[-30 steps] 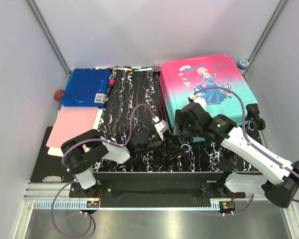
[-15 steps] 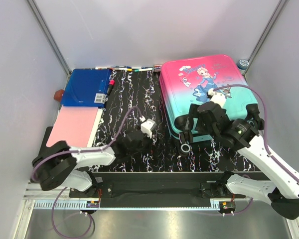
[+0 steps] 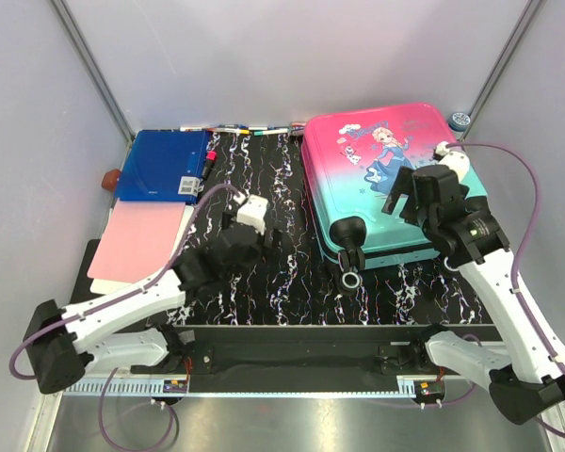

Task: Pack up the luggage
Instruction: Reset both arms

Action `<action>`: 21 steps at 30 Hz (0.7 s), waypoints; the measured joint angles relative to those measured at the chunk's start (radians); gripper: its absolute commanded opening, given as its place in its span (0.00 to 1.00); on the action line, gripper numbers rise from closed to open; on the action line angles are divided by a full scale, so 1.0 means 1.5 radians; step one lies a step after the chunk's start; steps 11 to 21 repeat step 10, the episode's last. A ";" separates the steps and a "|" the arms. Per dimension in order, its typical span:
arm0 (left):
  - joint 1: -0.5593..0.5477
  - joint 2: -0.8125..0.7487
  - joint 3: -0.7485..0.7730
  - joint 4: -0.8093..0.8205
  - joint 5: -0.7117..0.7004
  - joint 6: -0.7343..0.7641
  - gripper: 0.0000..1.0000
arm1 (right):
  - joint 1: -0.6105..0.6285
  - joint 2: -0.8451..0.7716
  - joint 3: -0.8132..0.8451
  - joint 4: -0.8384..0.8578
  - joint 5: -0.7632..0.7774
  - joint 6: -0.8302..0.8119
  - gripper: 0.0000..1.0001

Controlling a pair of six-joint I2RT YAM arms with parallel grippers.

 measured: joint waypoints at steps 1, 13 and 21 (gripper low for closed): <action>0.001 -0.010 0.017 -0.016 -0.013 0.004 0.99 | -0.014 0.000 0.000 0.006 -0.006 -0.005 1.00; 0.002 -0.073 0.080 -0.089 -0.095 0.032 0.99 | -0.092 -0.001 -0.052 0.058 -0.072 -0.021 1.00; 0.002 -0.073 0.080 -0.089 -0.095 0.032 0.99 | -0.092 -0.001 -0.052 0.058 -0.072 -0.021 1.00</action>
